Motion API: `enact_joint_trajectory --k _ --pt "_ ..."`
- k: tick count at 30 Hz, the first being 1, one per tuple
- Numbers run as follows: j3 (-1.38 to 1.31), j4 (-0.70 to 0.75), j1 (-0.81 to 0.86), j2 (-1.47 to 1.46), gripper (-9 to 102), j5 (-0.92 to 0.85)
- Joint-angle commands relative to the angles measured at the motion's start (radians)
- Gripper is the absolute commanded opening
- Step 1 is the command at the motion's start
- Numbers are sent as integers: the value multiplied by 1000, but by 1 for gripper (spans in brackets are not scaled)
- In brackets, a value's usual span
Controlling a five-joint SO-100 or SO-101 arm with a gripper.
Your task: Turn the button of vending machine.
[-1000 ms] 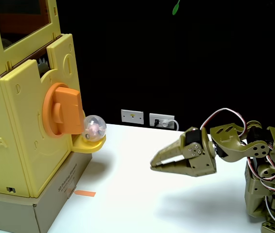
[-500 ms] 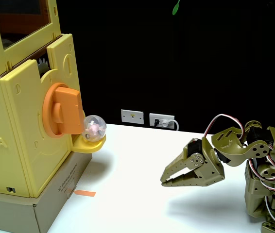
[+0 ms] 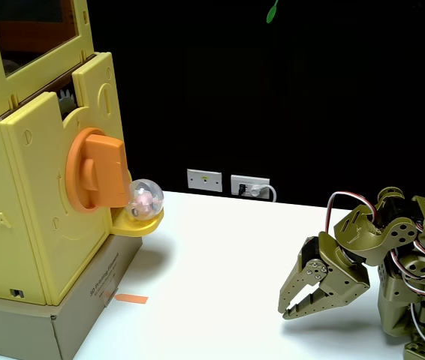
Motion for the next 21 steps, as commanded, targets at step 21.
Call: enact_joint_trajectory --k 21 --pt "51 -20 2 146 -1 5"
